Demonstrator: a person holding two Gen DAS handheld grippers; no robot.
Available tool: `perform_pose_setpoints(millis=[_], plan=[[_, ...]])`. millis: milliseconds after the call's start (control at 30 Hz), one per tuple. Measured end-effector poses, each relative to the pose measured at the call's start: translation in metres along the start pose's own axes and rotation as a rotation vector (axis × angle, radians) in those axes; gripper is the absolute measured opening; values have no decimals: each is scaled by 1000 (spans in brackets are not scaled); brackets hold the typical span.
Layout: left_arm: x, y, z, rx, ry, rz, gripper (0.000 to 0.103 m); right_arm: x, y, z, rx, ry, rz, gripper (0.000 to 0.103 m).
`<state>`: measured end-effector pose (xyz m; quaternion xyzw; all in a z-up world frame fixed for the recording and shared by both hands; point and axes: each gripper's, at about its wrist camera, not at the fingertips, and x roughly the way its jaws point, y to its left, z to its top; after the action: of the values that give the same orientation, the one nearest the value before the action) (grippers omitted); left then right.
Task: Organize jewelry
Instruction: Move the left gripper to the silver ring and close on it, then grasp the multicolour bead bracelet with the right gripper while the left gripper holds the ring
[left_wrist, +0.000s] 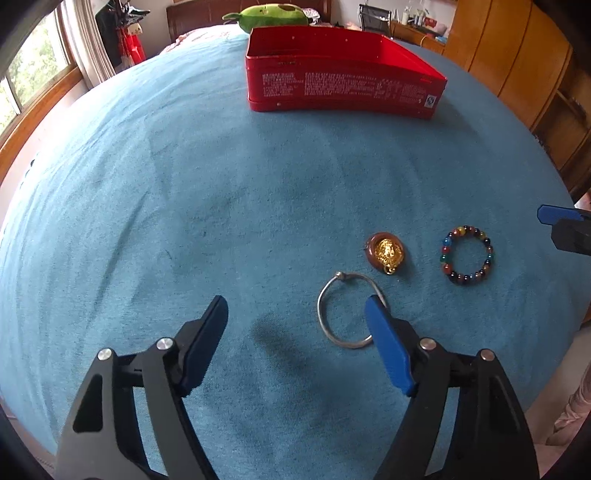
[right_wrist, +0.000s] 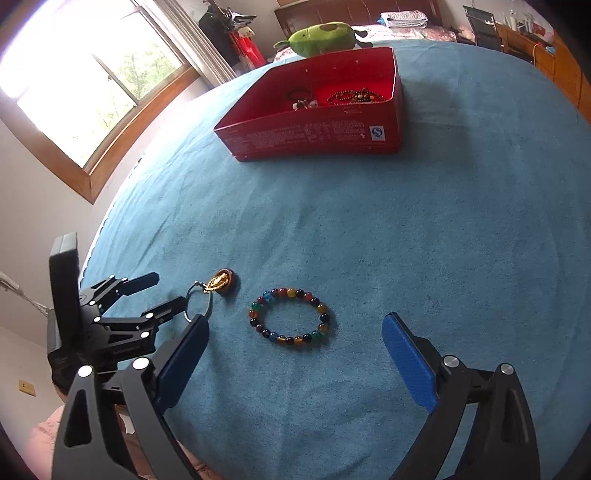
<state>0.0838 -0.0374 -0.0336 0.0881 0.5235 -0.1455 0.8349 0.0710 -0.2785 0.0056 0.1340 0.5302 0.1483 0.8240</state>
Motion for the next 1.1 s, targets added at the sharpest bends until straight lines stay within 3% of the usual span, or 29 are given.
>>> perform_pose_setpoints(millis=[133, 233, 533, 800, 900, 967, 1100], plan=[[15, 0, 2, 5, 38, 20, 66, 4, -2, 0, 10, 11, 0, 93], [17, 7, 5, -25, 22, 43, 63, 5, -3, 0, 14, 12, -5, 93], [9, 23, 1, -127, 25, 36, 38, 9, -7, 2, 20, 21, -13, 93], [16, 7, 11, -29, 31, 20, 38, 13, -8, 3, 13, 25, -10, 92], [18, 1, 12, 6, 18, 18, 26, 15, -5, 2, -6, 40, -3, 75], [18, -4, 12, 27, 12, 12, 13, 20, -5, 3, -13, 57, -6, 64], [19, -9, 11, 44, 2, 7, 5, 36, -6, 4, -28, 101, -28, 51]])
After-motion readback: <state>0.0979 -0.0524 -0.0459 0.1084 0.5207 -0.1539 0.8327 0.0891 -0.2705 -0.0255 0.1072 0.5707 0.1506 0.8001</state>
